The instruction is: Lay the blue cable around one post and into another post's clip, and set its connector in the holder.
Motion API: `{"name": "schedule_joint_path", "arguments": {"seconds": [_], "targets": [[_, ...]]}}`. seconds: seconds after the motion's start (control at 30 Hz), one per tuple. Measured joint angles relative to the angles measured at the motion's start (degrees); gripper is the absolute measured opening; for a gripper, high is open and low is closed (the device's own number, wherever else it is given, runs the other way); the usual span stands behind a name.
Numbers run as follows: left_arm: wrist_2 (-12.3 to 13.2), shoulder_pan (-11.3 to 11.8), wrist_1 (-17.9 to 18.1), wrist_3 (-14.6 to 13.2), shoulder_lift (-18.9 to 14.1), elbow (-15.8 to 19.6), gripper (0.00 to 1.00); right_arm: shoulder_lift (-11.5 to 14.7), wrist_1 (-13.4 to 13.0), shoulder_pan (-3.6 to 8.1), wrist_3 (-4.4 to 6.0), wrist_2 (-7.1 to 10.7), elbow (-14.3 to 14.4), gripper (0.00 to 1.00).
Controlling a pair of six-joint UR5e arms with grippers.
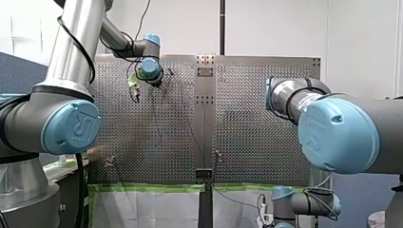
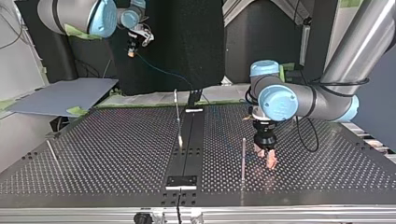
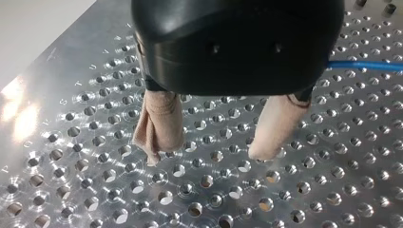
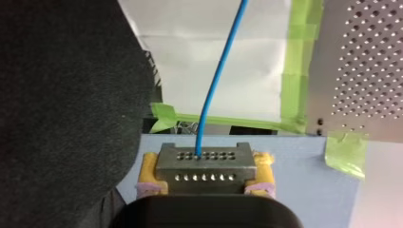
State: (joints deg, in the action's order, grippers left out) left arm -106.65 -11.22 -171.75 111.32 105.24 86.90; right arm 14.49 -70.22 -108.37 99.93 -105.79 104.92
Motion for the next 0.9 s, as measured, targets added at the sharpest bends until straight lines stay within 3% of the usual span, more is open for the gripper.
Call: {"name": "schedule_joint_path", "arguments": {"seconds": [0.1,0.27,0.33,0.5,0.63,0.77,0.9], "targets": [[0.2,0.0,0.0,0.1,0.0,0.0,1.00,1.6,1.6,0.19,0.59,-0.42,0.0,0.00],[0.3,0.0,0.0,0.1,0.0,0.0,1.00,4.4,4.4,0.69,2.79,-0.82,0.0,0.00],[0.3,0.0,0.0,0.1,0.0,0.0,1.00,5.3,5.4,0.75,2.80,-0.83,0.2,0.00],[0.3,0.0,0.0,0.1,0.0,0.0,1.00,8.4,8.4,0.55,0.59,-0.03,0.3,0.00],[0.3,0.0,0.0,0.0,0.0,0.0,1.00,10.6,10.1,0.40,-1.46,1.82,0.4,0.00],[0.3,0.0,0.0,0.0,0.0,0.0,1.00,13.1,9.1,0.09,-2.51,4.22,0.6,0.00],[0.3,0.0,0.0,0.0,0.0,0.0,1.00,15.6,6.8,-0.01,-2.64,6.69,2.1,0.00]]}}
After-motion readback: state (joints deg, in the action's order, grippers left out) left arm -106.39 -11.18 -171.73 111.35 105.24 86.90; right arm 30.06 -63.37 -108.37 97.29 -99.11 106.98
